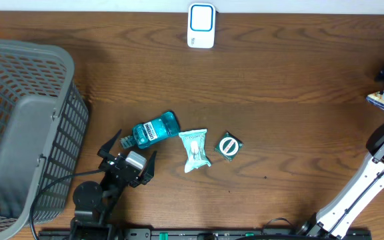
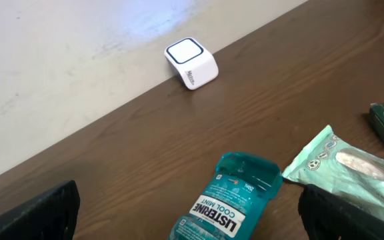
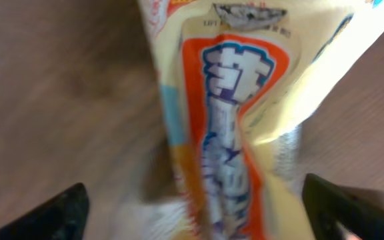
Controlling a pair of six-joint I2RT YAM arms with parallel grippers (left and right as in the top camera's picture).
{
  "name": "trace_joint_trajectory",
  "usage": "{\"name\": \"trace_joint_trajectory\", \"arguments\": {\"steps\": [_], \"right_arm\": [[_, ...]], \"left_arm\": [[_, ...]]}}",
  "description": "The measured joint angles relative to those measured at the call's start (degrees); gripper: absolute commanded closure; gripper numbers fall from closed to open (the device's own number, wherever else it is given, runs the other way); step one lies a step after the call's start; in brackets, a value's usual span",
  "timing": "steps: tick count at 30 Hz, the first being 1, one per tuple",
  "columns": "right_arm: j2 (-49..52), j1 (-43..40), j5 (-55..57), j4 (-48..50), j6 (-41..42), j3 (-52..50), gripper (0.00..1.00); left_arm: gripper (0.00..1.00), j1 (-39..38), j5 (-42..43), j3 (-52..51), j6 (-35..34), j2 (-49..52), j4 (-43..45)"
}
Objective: Scan the item barcode
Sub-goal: 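Carry the snack bag to the right table edge and release it, then reach the right gripper to the green Zam-Buk box and grasp it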
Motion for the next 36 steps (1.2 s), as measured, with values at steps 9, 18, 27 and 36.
{"name": "trace_joint_trajectory", "arguments": {"steps": [9, 18, 27, 36], "right_arm": [[-4.83, -1.51, -25.46, -9.38, 0.50, 11.76, 0.01], [-19.98, 7.65, -35.87, -21.88, 6.27, 14.23, 0.02], [-21.29, 24.26, -35.43, -32.28, -12.28, 10.32, 0.01], [-21.27, 45.53, -29.35, -32.11, -30.84, -8.63, 0.01]], "left_arm": [[0.02, 0.00, 0.00, 0.00, 0.00, 0.00, 0.02], [0.02, 0.00, 0.00, 0.00, 0.00, 0.00, 0.00], [0.02, 0.00, 0.00, 0.00, 0.00, 0.00, 0.00], [0.02, 0.00, 0.00, 0.00, 0.00, 0.00, 0.00]]}}
